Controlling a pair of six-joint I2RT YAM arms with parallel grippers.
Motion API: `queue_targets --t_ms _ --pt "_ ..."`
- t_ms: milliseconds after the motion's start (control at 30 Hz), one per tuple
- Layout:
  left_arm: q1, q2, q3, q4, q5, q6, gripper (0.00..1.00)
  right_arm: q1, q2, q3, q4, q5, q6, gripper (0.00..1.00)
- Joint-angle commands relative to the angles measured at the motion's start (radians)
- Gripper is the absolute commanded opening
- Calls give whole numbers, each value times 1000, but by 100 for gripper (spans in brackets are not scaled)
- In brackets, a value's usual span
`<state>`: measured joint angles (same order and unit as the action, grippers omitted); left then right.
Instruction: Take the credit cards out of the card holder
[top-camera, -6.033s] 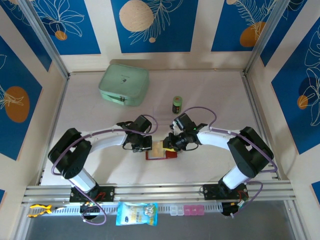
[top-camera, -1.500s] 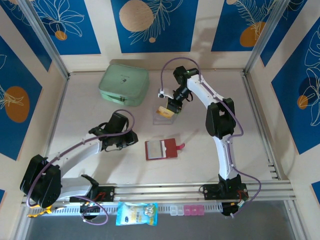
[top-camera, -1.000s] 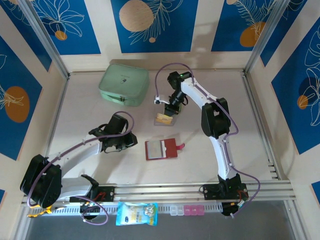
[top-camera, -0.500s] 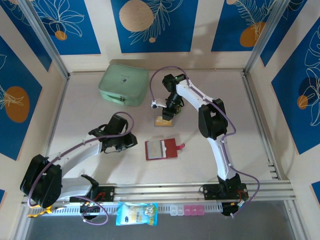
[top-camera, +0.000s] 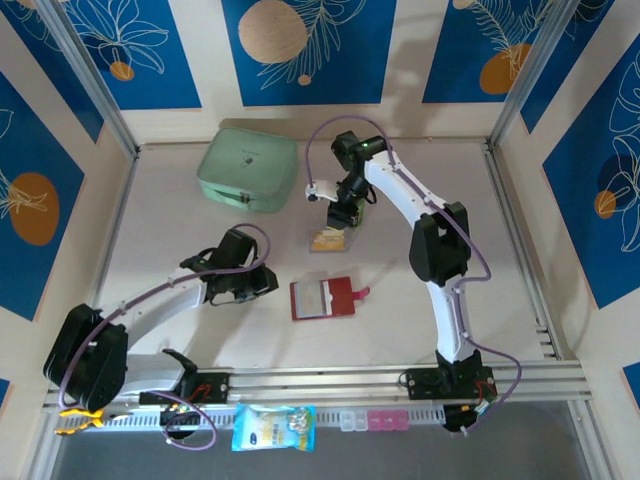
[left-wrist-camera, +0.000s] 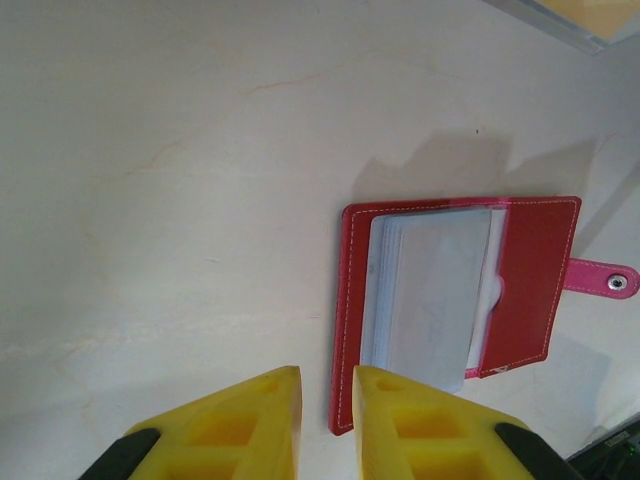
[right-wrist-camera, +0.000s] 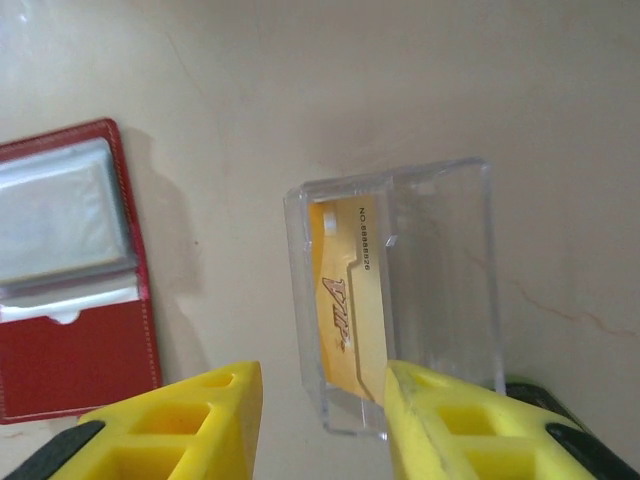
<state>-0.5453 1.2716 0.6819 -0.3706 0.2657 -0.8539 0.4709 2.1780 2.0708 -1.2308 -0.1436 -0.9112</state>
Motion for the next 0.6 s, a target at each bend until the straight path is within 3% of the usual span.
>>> queue_targets --t_ms 0,333,567 --pt "-7 25 39 42 39 14 20 -1 -90 -65 48 -81 102 37" --pt "-92 127 77 108 34 -20 14 65 -334 -430 357 -166 616 32" --pt "-149 197 88 126 26 -41 9 145 -468 -727 582 -105 1116 25"
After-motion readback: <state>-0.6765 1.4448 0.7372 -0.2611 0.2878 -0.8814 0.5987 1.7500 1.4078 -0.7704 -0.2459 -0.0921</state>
